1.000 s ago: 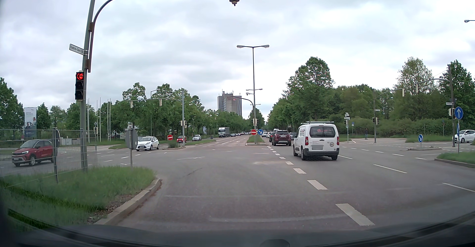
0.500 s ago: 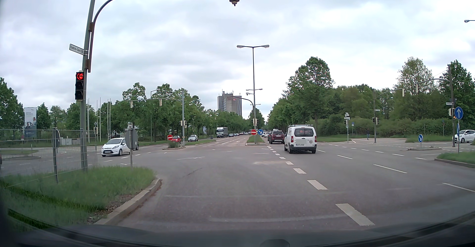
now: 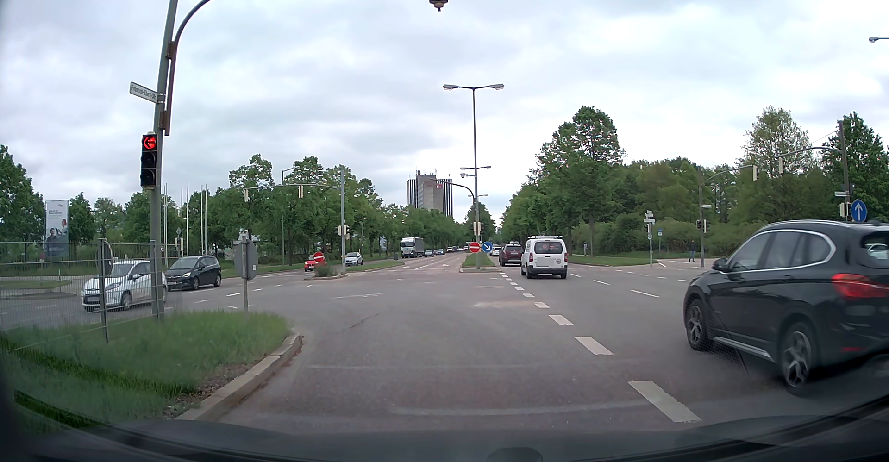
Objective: Follow the waypoints while adhering to traffic rules and regulations
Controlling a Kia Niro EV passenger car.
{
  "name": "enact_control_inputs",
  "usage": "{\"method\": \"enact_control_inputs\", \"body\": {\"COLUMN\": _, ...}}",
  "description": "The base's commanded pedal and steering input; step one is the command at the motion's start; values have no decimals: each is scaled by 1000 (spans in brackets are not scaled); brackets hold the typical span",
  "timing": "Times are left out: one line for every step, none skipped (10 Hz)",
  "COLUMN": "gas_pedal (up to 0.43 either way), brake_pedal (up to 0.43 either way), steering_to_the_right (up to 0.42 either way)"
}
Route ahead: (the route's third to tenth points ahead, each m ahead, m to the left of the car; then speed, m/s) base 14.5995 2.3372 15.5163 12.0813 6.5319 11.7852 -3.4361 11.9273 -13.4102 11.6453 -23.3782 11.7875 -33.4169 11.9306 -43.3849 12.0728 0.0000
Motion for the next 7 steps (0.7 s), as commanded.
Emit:
{"method": "enact_control_inputs", "body": {"gas_pedal": 0, "brake_pedal": 262, "steering_to_the_right": -3}}
{"method": "enact_control_inputs", "body": {"gas_pedal": 0, "brake_pedal": 262, "steering_to_the_right": -3}}
{"method": "enact_control_inputs", "body": {"gas_pedal": 0, "brake_pedal": 262, "steering_to_the_right": -3}}
{"method": "enact_control_inputs", "body": {"gas_pedal": 0, "brake_pedal": 262, "steering_to_the_right": -3}}
{"method": "enact_control_inputs", "body": {"gas_pedal": 0, "brake_pedal": 262, "steering_to_the_right": -3}}
{"method": "enact_control_inputs", "body": {"gas_pedal": 0, "brake_pedal": 262, "steering_to_the_right": -3}}
{"method": "enact_control_inputs", "body": {"gas_pedal": 0, "brake_pedal": 262, "steering_to_the_right": -3}}
